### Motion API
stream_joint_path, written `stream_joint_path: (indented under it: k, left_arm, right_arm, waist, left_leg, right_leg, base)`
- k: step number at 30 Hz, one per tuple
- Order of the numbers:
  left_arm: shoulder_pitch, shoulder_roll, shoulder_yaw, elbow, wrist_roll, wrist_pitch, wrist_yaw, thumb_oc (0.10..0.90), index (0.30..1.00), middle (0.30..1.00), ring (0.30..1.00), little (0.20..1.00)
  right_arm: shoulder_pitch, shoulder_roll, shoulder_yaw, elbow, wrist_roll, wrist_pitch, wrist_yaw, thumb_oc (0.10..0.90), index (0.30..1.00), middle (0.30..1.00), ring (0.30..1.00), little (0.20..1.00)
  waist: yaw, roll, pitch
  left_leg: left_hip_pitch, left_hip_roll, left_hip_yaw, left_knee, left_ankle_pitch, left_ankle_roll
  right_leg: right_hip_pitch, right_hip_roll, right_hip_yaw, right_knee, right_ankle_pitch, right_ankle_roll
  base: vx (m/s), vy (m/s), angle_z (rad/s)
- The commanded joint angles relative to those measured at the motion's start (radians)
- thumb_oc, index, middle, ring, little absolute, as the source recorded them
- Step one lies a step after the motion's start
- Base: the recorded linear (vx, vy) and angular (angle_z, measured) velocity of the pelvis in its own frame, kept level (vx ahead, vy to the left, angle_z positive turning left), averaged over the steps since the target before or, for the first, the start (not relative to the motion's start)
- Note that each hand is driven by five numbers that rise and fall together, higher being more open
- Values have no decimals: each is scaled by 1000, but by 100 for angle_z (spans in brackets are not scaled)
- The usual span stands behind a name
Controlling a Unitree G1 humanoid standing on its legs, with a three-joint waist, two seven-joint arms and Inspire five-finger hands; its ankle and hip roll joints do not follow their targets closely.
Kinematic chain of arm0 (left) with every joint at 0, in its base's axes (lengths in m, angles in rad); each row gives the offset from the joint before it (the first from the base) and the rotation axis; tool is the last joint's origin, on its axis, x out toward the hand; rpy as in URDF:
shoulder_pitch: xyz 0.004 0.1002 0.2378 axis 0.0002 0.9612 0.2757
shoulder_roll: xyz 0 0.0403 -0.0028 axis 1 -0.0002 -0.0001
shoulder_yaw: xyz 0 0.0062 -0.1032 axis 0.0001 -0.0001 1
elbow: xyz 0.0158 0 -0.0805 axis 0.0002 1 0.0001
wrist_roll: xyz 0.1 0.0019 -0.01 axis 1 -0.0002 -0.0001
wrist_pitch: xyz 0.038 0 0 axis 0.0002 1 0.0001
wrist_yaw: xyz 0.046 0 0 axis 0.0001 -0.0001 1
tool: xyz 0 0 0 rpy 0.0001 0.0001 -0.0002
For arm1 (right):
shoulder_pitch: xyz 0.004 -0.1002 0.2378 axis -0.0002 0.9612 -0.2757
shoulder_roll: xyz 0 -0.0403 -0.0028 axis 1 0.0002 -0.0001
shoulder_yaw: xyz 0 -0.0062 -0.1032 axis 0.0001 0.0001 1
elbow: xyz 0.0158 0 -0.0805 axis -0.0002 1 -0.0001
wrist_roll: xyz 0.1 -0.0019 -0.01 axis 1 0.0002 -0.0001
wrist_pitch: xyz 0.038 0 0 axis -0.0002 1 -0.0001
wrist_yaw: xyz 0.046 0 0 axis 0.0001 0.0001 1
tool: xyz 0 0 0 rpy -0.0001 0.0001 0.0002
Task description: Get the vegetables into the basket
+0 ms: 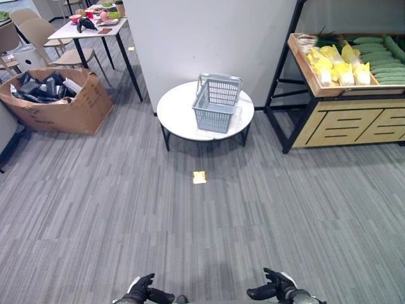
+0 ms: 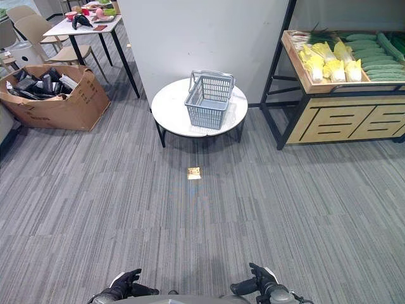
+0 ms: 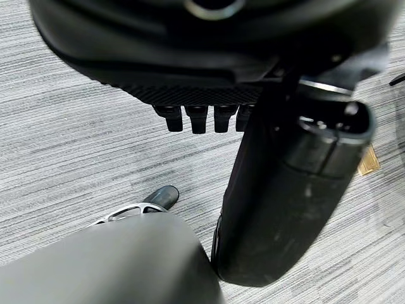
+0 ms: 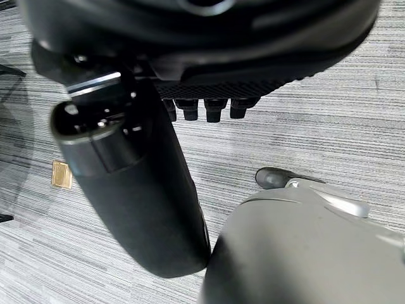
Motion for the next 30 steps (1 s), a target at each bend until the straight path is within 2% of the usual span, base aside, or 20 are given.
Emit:
stream_joint_path:
  k: [1,14,19,22,26,27,28,30]
  left_arm:
    - [2,37,8,62,54,12,13,900,1000,1000,1000,1000]
    - [-23,59,11,53,59,14,41,900,1000,1000,1000,1000]
    - [-36,68,13,44,48,13,42,900,1000,1000,1000,1000]
    - [-41,69,4,33,46,10,40,900,1000,1000,1000,1000]
    - [-49,67,0,25,40,12,44,900,1000,1000,1000,1000]
    - [-51,69,10,23,21,13,47,900,1000,1000,1000,1000]
    - [-56,71,9,22,12,11,49,900,1000,1000,1000,1000]
    - [-59,72,8,25,10,9,48,900,1000,1000,1000,1000]
  right_arm:
    - [-9,-42,64,50,-55,5,-7,900,1000,1000,1000,1000]
    - [-30,-78,27,57,-30,4,-31,900,1000,1000,1000,1000]
    - [-40,-97,23,48,-26,2,-33,900,1000,1000,1000,1000]
    - [-39,-106,24,47,-24,0,-32,900,1000,1000,1000,1000]
    - [-39,-120,17,41,-19,-3,-36,900,1000,1000,1000,1000]
    - [-41,-126,15,40,-14,-5,-41,900,1000,1000,1000,1000]
    - [-46,-129,16,44,-13,-5,-44,900,1000,1000,1000,1000]
    - [-43,-135,14,46,-16,-5,-47,900,1000,1000,1000,1000]
  waist:
    - [-5,-9,21]
    - [-12,8,52]
    - [-12,19,79]
    - [-12,23,90]
    - [-16,28,115]
    - [-10,27,127]
    - [-6,26,136]
    - [-6,23,143]
  left_leg:
    - [81,112,-52,-29,-15,-129]
    - [59,137,-58,-29,15,-146]
    - [35,162,-73,8,45,-160]
    - [7,180,-90,70,53,-165]
    - [-56,191,-126,205,82,-168]
    - [-85,180,-161,254,101,-162]
    - [-120,163,-203,269,112,-157]
    - [-170,148,-226,231,99,-142]
  right_leg:
    - [-3,-76,5,-132,190,104]
    - [-20,-53,8,-132,183,87]
    - [-41,-29,13,-93,161,63]
    - [-59,-12,18,-53,139,42]
    - [-73,4,16,-2,107,16]
    - [-76,8,27,15,95,6]
    - [-79,5,27,25,87,6]
    - [-76,-5,24,31,76,12]
  base:
    - [0,0,0]
    - [7,-46,-1]
    - [16,-111,-1]
    - [36,-157,1]
    - [46,-111,-9]
    - [56,-72,-1]
    - [66,-37,4]
    - [85,23,12]
